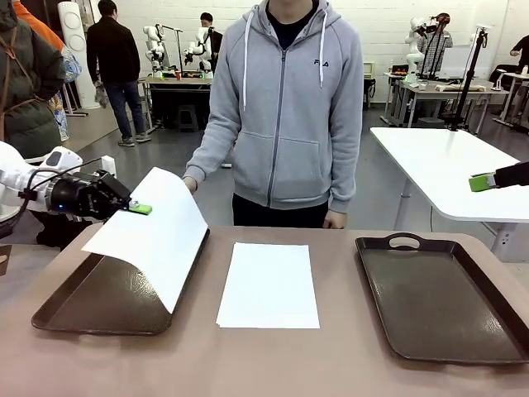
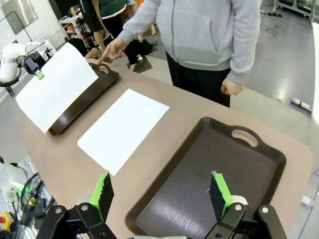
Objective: Sort the A4 documents.
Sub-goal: Place the A4 Paper in the designated Handle tray.
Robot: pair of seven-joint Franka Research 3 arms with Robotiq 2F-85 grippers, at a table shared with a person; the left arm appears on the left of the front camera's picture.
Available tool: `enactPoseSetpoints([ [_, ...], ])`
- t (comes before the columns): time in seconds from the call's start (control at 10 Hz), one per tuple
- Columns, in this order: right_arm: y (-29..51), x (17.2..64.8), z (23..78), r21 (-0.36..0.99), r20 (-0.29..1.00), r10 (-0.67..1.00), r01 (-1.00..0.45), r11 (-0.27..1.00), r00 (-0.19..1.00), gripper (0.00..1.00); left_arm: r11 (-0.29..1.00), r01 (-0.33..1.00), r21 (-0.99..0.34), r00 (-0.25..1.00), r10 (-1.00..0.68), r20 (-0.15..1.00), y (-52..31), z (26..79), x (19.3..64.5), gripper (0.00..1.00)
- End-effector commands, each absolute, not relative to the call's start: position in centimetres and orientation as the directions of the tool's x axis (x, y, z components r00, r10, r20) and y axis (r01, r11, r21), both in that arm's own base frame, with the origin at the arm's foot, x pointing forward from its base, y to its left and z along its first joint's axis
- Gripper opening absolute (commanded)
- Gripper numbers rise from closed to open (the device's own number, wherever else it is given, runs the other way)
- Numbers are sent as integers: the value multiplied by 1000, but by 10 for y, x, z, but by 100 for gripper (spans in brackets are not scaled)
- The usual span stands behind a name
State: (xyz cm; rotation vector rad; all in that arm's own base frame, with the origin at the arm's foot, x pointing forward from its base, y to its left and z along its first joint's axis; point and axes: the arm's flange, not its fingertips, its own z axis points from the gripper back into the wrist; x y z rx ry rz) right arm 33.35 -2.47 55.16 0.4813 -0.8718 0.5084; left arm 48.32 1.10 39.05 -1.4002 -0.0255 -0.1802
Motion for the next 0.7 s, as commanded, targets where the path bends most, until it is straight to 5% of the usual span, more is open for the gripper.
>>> enactPoseSetpoints([
  [0.0, -24, 335, 549, 198, 811, 217, -605, 771, 543, 100, 173, 183, -968, 979, -121, 163, 21, 371, 482, 1],
  [0.6, -24, 335, 549, 198, 811, 217, -605, 771, 543, 100, 288, 244, -926, 964, -175, 200, 57, 355, 515, 1],
])
